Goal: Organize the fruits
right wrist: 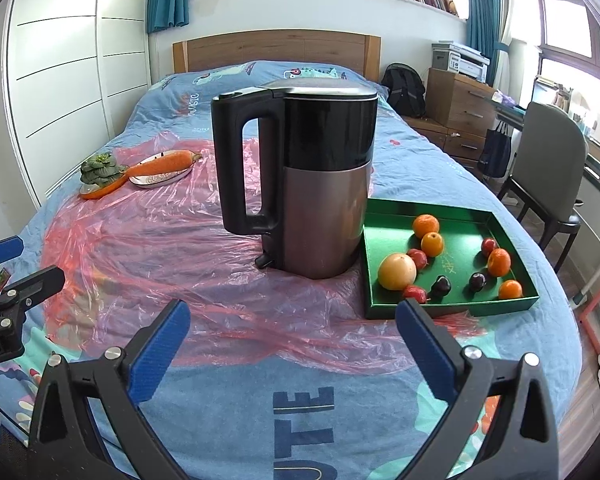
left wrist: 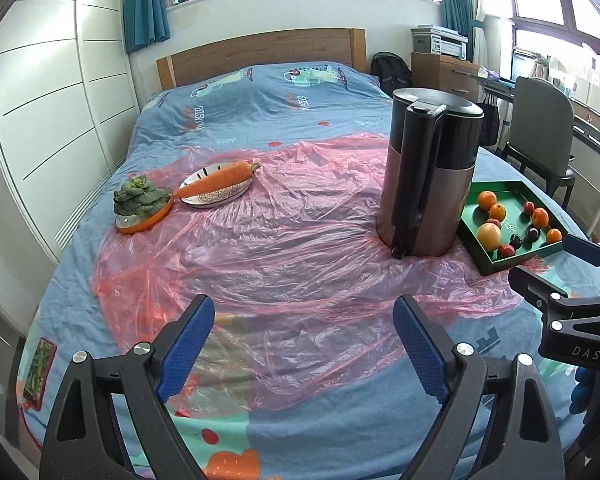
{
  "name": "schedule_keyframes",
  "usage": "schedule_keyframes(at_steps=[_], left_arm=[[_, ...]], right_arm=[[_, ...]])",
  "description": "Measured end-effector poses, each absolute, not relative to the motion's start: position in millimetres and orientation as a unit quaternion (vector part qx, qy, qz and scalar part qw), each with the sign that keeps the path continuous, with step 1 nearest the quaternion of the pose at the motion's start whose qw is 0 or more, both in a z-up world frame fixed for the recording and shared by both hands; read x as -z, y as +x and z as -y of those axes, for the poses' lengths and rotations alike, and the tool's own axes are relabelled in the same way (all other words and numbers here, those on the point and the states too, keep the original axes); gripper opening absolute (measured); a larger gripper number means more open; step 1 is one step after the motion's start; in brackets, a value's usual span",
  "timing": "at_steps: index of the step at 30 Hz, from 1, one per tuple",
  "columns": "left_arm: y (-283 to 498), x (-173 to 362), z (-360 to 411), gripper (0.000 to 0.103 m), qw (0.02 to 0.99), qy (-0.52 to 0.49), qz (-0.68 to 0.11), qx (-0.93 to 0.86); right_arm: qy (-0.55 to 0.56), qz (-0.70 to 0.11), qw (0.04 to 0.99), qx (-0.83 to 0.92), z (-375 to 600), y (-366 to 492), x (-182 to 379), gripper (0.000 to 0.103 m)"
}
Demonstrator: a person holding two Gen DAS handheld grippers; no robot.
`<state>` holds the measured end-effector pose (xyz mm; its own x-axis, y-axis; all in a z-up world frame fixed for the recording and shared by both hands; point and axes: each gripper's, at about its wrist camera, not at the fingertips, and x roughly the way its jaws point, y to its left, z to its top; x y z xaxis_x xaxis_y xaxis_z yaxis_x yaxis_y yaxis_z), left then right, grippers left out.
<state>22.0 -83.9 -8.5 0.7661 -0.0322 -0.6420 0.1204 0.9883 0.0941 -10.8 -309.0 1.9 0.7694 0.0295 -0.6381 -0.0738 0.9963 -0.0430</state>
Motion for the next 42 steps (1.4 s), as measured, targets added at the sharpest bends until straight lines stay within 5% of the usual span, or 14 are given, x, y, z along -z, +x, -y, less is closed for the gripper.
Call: schedule_keyframes(at_steps=[5, 42], left_arm=[[17, -2, 87, 0.099, 0.943, 0.064, -0.323, 0.044], [21, 12, 94, 0.100, 0.933, 0.049, -0.350, 0.061]], right_arm=[[-0.043, -0.328, 0.943, -0.022, 310, -14, -7, 0.103], [-0.040, -0.333, 0.942, -0.001, 325, -10, -1, 0.103]])
